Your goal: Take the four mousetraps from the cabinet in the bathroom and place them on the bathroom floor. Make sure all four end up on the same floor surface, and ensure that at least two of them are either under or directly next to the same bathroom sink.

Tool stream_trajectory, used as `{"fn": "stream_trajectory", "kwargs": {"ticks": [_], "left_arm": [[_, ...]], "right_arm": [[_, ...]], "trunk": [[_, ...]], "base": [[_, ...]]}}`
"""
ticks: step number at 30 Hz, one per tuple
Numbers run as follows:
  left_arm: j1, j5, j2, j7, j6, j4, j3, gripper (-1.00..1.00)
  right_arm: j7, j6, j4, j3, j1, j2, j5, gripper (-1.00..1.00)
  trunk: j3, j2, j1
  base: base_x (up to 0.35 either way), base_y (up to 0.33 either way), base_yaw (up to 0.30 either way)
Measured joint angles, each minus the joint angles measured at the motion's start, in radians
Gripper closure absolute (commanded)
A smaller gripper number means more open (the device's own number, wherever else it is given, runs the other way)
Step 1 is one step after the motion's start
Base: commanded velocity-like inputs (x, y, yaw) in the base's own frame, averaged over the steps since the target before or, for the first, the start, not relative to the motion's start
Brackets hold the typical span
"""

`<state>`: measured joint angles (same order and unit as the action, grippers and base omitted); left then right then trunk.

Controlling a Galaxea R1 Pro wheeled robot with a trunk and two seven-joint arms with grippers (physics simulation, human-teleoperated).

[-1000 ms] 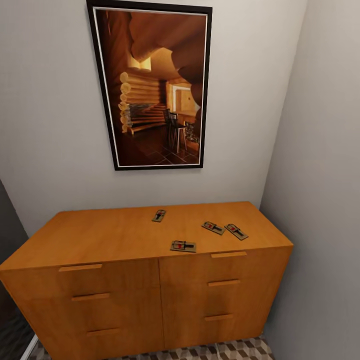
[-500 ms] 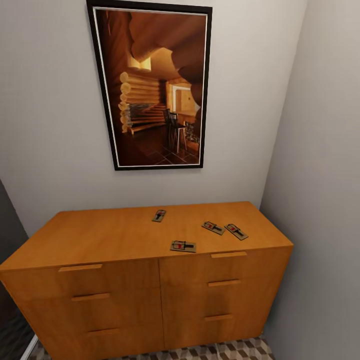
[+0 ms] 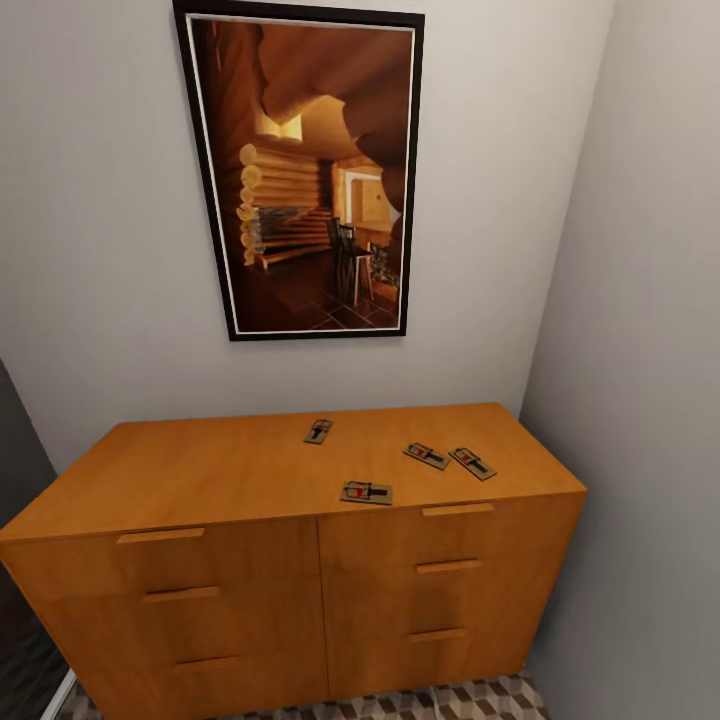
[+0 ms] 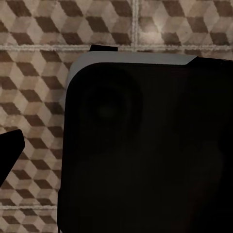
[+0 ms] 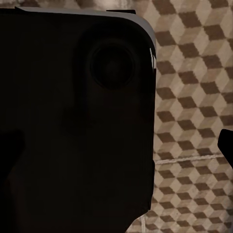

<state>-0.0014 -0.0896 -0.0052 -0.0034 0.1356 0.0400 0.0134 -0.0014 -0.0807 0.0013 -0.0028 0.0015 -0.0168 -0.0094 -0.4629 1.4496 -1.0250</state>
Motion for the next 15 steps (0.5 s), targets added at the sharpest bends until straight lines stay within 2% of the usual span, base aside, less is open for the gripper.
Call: {"fn": "stream_trajectory", "kwargs": {"ticks": [2, 15], "left_arm": [[0.000, 0.000, 0.000, 0.000, 0.000, 0.000, 0.000, -1.00], [0.000, -0.001, -0.001, 0.001, 0.000, -0.001, -0.001, -1.00]], "right_arm": [[0.000, 0.000, 0.000, 0.000, 0.000, 0.000, 0.000, -1.00], [0.000, 0.000, 0.000, 0.000, 0.000, 0.000, 0.000, -1.00]], "trunk": [[0.000, 0.000, 0.000], [0.041, -0.091, 0.050]], "base": [[0.000, 0.000, 0.000], [0.000, 0.000, 0.000]]}}
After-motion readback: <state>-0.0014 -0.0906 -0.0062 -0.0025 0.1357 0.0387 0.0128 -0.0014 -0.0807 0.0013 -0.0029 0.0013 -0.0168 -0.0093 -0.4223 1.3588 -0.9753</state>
